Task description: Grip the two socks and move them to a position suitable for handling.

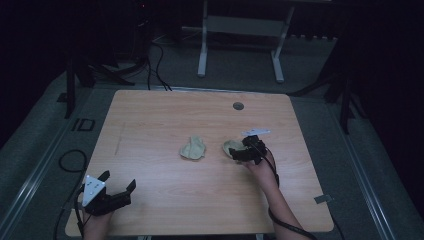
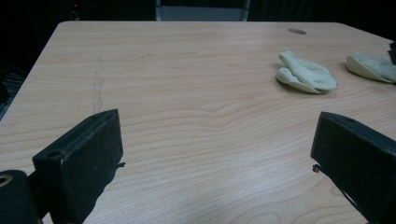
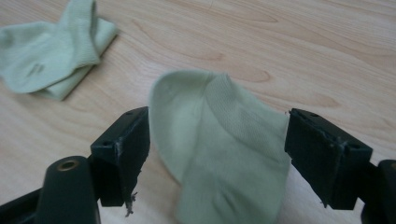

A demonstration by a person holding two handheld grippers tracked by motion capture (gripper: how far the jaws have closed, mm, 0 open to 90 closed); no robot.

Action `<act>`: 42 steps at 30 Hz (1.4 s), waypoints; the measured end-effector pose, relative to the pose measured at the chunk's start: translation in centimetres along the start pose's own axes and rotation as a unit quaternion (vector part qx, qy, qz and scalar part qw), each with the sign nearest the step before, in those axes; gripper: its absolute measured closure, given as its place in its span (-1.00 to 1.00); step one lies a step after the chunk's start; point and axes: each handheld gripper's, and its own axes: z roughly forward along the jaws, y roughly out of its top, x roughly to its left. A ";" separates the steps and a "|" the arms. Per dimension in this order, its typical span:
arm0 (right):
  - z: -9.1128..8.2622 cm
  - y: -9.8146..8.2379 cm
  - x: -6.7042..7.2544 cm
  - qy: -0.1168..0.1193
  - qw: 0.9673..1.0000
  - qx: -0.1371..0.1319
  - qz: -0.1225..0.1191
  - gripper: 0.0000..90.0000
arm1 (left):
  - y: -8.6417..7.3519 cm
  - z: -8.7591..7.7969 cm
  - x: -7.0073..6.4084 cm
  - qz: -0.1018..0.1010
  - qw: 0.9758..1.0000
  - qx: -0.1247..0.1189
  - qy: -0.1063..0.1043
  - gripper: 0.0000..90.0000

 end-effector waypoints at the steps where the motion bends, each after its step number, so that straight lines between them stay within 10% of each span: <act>1: 0.3 0.1 0.1 -0.008 1.000 0.001 -0.005 -0.49 | 0.0 0.0 0.0 0.000 1.000 0.000 0.000 -0.95; 11: 2.6 -0.5 1.0 -0.036 0.999 0.016 -0.017 -0.27 | -0.1 -0.1 0.2 -0.003 1.000 0.001 -0.001 -0.95; 25: 2.3 -0.2 1.5 -0.030 0.999 0.021 -0.036 0.63 | -0.1 -0.1 0.1 -0.001 1.000 0.004 -0.005 -0.95; 42: -2.6 1.5 2.5 -0.001 0.998 0.010 -0.068 0.73 | -0.1 -0.2 -0.1 0.003 1.000 0.006 -0.007 -0.95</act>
